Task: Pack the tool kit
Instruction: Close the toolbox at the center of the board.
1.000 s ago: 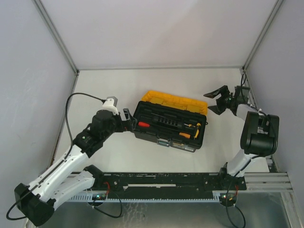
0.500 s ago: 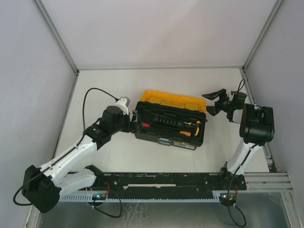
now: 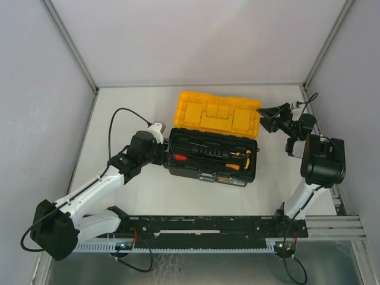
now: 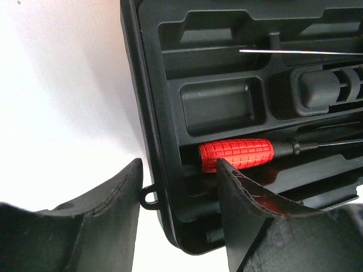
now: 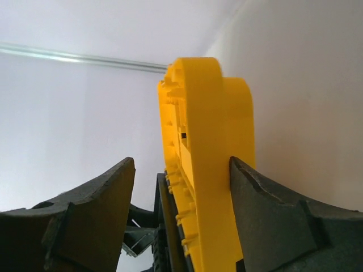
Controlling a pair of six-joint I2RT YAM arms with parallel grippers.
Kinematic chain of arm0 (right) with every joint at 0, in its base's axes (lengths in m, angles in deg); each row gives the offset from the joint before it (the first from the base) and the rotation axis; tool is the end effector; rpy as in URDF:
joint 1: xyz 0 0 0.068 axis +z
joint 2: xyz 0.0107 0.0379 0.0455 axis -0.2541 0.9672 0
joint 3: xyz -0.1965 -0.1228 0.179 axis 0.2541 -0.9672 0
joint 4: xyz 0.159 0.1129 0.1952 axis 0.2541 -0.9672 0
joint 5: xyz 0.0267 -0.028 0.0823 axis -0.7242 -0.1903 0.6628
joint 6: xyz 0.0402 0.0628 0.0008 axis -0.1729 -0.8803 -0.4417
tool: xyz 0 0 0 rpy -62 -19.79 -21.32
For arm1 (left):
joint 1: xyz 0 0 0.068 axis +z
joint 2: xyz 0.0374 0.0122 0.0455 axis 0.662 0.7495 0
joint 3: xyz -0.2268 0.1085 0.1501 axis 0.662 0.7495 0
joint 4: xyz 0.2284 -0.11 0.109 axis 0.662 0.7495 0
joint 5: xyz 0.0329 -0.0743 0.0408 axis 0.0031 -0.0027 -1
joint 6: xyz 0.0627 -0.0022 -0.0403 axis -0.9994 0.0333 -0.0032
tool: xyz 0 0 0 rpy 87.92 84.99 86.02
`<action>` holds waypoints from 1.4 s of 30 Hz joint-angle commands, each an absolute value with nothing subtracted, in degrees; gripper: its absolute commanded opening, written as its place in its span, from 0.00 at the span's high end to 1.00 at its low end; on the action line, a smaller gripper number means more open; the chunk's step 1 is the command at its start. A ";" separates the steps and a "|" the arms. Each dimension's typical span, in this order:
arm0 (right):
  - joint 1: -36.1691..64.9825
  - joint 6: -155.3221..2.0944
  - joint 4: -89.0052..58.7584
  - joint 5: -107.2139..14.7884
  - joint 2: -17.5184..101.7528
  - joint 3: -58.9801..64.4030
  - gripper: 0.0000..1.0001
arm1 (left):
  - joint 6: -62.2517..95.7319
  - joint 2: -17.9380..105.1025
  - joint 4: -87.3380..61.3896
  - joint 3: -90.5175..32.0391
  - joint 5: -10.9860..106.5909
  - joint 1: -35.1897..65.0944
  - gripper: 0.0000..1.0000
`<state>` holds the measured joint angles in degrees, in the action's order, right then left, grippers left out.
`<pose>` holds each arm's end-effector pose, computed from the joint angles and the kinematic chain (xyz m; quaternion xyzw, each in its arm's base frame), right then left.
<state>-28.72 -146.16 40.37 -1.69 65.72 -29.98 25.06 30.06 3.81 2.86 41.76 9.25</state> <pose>0.3806 -0.0439 0.1744 0.2709 0.6805 0.5900 0.3397 0.2184 -0.1405 0.2422 0.1043 0.8867 -0.2132 0.3967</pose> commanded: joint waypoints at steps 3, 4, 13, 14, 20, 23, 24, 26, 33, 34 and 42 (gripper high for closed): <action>-26.59 -152.15 60.86 12.87 60.10 -28.89 0.36 | 21.73 30.63 2.82 3.05 45.42 8.23 0.50; -26.54 -152.68 62.55 13.68 59.78 -28.93 0.37 | 21.80 30.59 2.79 3.03 45.31 8.23 0.50; -20.52 -144.60 59.00 23.26 49.39 -29.11 0.28 | 25.13 27.59 -1.80 5.30 44.32 8.23 0.48; -19.69 -142.06 56.24 24.38 47.58 -29.25 0.28 | 25.21 27.61 -1.74 5.27 44.40 8.23 0.48; -18.02 -109.23 15.59 20.87 34.14 -30.45 0.27 | 27.14 25.15 -2.07 6.86 41.55 8.23 0.46; -17.90 -98.54 -0.50 17.77 28.70 -30.21 0.26 | 29.31 21.16 -2.07 9.38 39.48 8.23 0.38; -17.77 -97.14 -2.94 17.82 27.51 -30.24 0.26 | 30.34 19.11 -2.22 10.68 38.93 8.21 0.35; -17.11 -96.00 -6.96 15.66 25.85 -30.30 0.26 | 32.25 14.30 -2.63 13.74 37.73 8.23 0.34; -16.17 -93.41 -16.06 9.75 17.97 -33.29 0.26 | 37.80 -5.16 3.44 20.06 31.42 8.19 0.21; -16.01 -93.99 -15.96 9.13 16.29 -34.64 0.25 | 38.43 -7.50 4.93 20.37 29.93 8.28 0.19; -11.44 -97.26 -18.43 4.75 4.56 -41.79 0.24 | 44.31 -16.95 14.59 19.10 23.84 8.20 0.14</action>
<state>-14.73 -94.29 -8.55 5.35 7.34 -38.55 39.27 -15.20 8.86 19.51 28.58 8.42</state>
